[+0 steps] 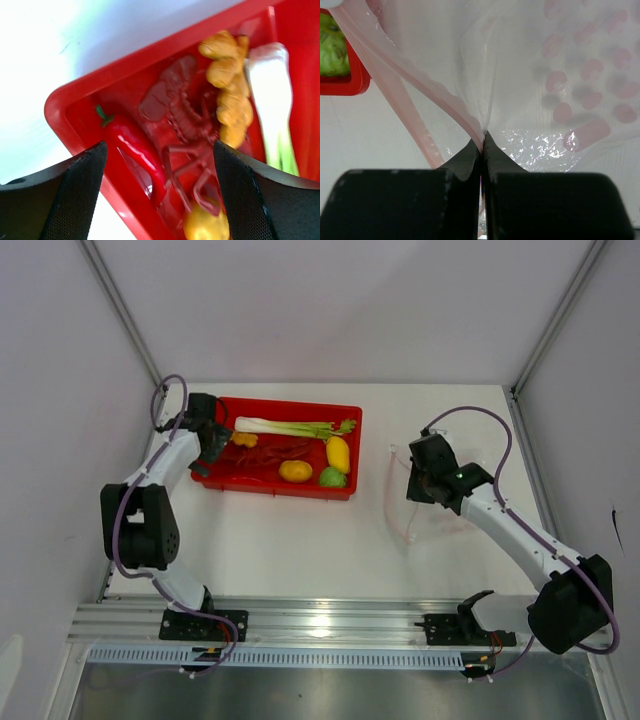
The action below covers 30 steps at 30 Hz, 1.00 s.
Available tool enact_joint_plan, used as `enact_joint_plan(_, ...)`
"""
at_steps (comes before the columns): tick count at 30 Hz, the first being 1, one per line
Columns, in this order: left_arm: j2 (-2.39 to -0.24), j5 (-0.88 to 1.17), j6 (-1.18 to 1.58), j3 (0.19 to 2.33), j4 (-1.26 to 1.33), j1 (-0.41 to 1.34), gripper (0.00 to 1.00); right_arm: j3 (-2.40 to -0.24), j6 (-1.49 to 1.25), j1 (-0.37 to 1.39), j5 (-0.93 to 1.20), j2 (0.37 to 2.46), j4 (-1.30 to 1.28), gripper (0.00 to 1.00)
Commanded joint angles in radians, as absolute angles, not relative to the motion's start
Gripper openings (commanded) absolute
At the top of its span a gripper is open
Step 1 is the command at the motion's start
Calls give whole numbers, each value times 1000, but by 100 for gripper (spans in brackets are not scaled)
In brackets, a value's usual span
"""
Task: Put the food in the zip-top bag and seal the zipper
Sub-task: Pick up the fake lobster from the bin.
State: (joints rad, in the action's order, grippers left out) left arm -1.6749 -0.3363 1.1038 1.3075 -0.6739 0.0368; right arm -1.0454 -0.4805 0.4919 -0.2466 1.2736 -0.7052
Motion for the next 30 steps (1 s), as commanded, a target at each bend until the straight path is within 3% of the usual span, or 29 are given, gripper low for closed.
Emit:
enact_joint_plan(1, -1718, -396, 1173, 1341, -680, 38, 88, -1071, -469, 486, -265, 1243, -695, 0)
enact_joint_plan(20, -1769, -353, 1232, 1226, -394, 32, 81, -1043, -436, 431, -239, 1209, -660, 0)
enact_joint_plan(29, -1789, -336, 1281, 1214, -413, 28, 71, -1039, -439, 405, -219, 1183, -649, 0)
enact_joint_plan(30, -1787, -328, 1279, 1207, -399, 26, 66, -1037, -440, 405, -219, 1178, -650, 0)
